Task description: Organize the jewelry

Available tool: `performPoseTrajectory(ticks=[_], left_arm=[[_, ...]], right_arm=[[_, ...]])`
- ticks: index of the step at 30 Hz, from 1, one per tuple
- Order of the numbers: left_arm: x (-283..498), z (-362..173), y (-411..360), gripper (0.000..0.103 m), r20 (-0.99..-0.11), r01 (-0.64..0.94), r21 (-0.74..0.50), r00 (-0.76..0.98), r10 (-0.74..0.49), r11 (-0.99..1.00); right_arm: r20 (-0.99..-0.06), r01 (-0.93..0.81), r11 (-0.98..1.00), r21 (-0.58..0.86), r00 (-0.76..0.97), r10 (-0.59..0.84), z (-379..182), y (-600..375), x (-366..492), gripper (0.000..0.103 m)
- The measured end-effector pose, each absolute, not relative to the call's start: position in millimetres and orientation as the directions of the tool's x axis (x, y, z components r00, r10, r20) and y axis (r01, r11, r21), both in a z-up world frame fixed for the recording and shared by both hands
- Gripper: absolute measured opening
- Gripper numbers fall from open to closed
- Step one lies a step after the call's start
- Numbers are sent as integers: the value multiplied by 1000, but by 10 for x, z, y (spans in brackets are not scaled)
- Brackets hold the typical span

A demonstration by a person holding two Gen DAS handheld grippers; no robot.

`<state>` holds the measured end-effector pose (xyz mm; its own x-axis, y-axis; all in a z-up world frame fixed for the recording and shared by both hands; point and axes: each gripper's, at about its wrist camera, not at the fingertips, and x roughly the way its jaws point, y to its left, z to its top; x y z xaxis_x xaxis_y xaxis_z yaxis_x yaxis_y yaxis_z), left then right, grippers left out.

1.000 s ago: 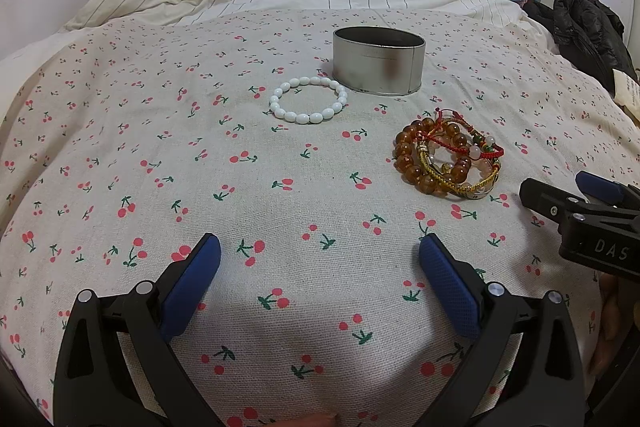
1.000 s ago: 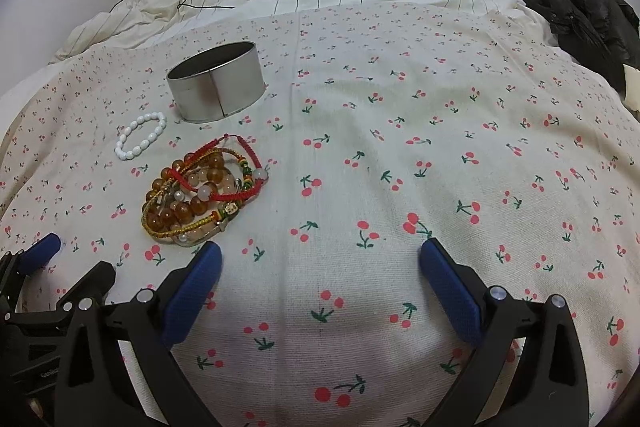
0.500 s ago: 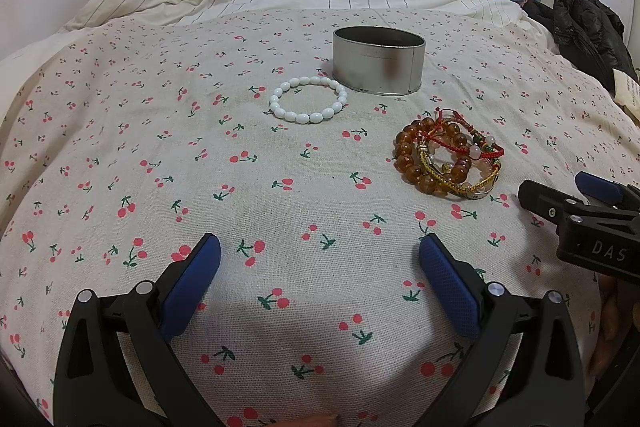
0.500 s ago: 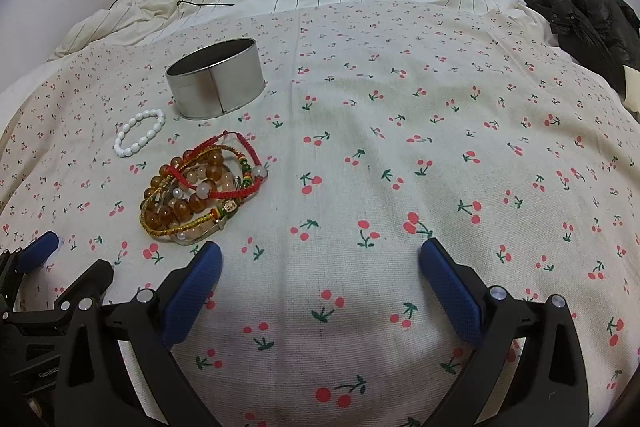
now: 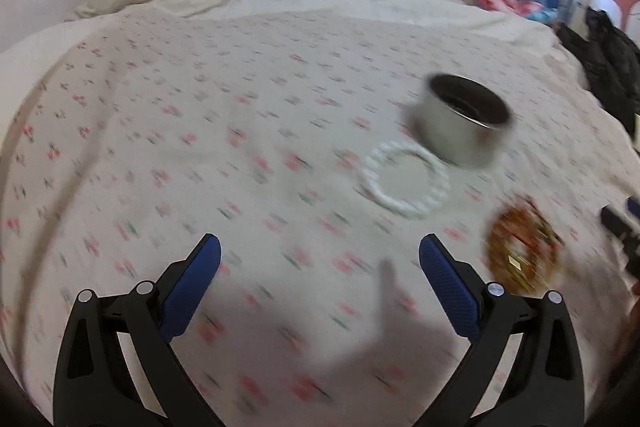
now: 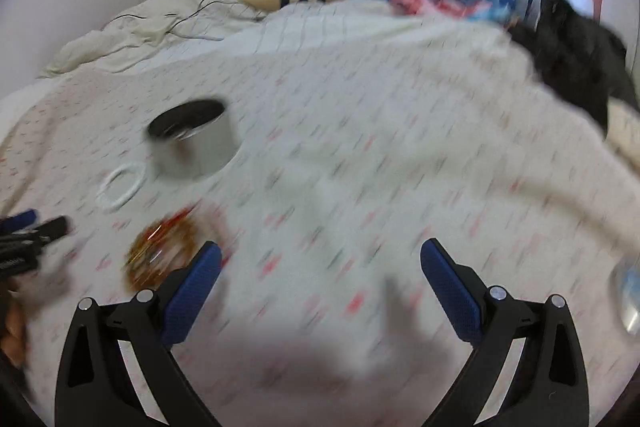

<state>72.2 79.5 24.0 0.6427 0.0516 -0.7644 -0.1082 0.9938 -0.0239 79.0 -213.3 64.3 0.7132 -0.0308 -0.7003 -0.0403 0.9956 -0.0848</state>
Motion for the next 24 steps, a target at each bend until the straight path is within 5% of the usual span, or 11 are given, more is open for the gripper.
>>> performPoseTrajectory(ticks=[5,15,24], left_arm=[[1003,-23,1074,95,-827,-183,-69,560,46,981],[1359,-7,978,95,-833,-39,-54,553,-24,998],[1511,-112,1076,96,-842,-100,-56,539,6,993]], right_arm=[[-875,-75,995,-62,483,-18,148,-2364,1451,97],[-863,-72,996,-54,505,-10,147,-2387,1378,97],[-863,-72,996,-53,504,-9,146,-2360,1429,97]])
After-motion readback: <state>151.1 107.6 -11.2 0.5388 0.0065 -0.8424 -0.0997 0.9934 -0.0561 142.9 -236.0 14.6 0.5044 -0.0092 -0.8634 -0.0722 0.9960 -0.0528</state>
